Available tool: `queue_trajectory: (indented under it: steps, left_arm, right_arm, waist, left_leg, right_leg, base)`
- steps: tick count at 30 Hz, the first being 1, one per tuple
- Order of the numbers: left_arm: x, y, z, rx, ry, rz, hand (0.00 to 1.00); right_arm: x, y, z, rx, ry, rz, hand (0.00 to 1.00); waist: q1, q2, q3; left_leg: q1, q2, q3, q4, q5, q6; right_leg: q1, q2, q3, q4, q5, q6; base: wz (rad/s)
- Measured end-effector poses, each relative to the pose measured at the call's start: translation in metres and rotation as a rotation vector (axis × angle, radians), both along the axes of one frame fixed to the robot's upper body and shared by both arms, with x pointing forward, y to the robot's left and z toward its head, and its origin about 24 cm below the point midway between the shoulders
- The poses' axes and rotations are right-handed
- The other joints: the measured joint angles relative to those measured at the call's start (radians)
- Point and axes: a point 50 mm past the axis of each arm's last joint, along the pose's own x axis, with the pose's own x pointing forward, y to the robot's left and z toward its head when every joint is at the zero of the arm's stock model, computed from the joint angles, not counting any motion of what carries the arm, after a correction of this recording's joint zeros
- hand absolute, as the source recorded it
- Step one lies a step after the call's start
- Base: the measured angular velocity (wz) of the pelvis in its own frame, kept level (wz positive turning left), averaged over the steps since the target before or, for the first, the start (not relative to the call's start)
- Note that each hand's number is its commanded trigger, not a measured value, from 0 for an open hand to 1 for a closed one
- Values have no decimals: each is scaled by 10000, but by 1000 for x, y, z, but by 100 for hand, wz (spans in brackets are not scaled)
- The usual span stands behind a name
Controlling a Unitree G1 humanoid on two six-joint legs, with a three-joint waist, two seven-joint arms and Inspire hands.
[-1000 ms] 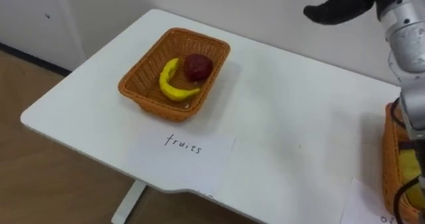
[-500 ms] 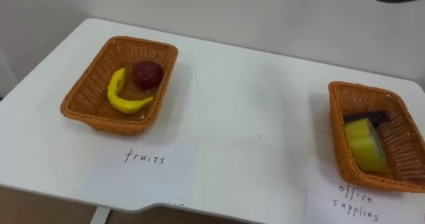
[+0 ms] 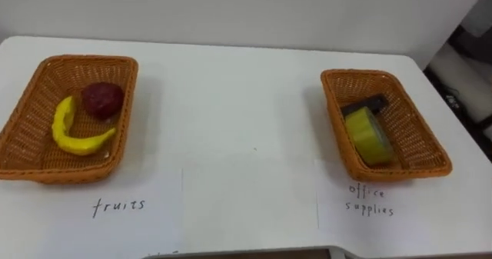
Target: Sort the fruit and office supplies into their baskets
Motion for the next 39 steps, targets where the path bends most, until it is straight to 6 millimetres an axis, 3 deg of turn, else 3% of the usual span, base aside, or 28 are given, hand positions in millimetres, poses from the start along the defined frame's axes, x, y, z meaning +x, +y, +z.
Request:
queue_trajectory:
  steps: [5, 9, 15, 18, 23, 27, 29, 35, 39]
  left_arm:
    - [-3, 1, 1, 386, -126, 214, 0]
    - [-9, 3, 1, 658, -16, 324, 0]
    - [-16, 4, 2, 851, 12, 414, 0]
    - [-15, 4, 3, 867, -42, 410, 0]
    - [-12, 3, 3, 837, -111, 411, 0]
    - [-9, 2, 2, 783, -213, 471, 0]
    - [-10, 0, 2, 713, -201, 483, 0]
    - [-9, -3, 0, 413, -220, 458, 0]
    - [-11, -7, -1, 287, -194, 516, 0]
  right_arm:
    - [-30, -27, -22, 1977, -827, -1334, 0]
    - [-46, -43, -37, 3094, -1197, -2292, 0]
    - [-90, -74, -82, 5667, -1827, -4968, 0]
    - [-116, -85, -113, 7244, -1950, -6546, 0]
    - [-153, -79, -170, 8640, -810, -8714, 0]
    - [-180, -78, -206, 10041, -272, -10083, 0]
    - [-201, -69, -231, 11252, -162, -10946, 0]
    - [-241, -36, -278, 12692, 845, -12461, 0]
    - [-250, -18, -296, 13322, 1424, -12728, 0]
  waist:
    - [-43, 31, 0]
    - [-280, 35, 4]
    - [-507, 34, 37]
    - [-595, 153, 6]
    - [-841, 293, -36]
    - [-1033, 286, -46]
    - [-1006, 268, -65]
    - [-1025, 441, -23]
    - [-972, 570, -42]
  left_leg:
    - [23, 106, 237, -25, -49, -76]
    - [32, 134, 245, -7, -70, -95]
    - [2, 165, 305, 152, -196, -107]
    - [48, 164, 389, 122, -231, -103]
    - [169, 171, 557, -27, -233, -120]
    - [155, 171, 530, -45, -246, -124]
    - [173, 183, 552, -60, -244, -129]
    - [317, 156, 571, -125, -272, -147]
    - [318, 152, 683, -168, -280, -156]
  right_leg:
    - [-68, 130, 162, -20, 17, -30]
    - [17, 170, 176, -189, 55, -91]
    - [13, 196, 230, -326, 29, -98]
    - [11, 214, 329, -331, 21, -85]
    - [11, 271, 547, -302, 11, -91]
    - [16, 276, 577, -322, -4, -86]
    - [15, 289, 576, -309, -15, -98]
    - [-12, 283, 735, -242, -202, -82]
    - [-150, 284, 816, 52, -272, -88]
  base:
    - [-13]
    - [-2]
    - [-3]
    - [-11]
    - [-13]
    - [0]
    - [0]
    - [0]
    - [-11]
